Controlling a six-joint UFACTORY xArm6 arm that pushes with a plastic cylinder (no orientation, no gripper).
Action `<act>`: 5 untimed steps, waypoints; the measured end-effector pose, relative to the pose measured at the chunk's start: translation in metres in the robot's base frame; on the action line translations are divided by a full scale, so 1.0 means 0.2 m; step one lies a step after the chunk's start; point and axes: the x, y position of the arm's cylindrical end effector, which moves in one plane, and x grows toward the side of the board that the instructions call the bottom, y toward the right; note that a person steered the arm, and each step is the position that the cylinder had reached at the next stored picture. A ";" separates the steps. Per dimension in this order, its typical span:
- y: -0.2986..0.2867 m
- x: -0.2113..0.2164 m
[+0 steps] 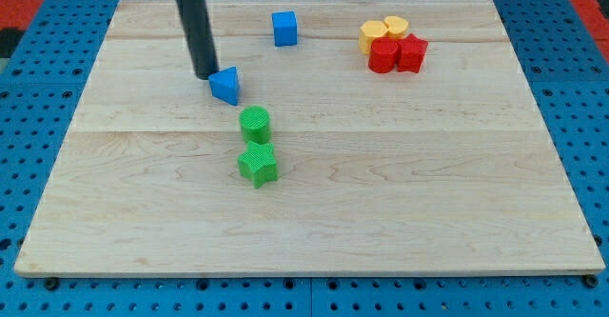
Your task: Move the blue triangle towards the top to the green circle
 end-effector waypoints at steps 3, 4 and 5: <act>-0.07 0.08; 0.02 0.08; 0.11 0.08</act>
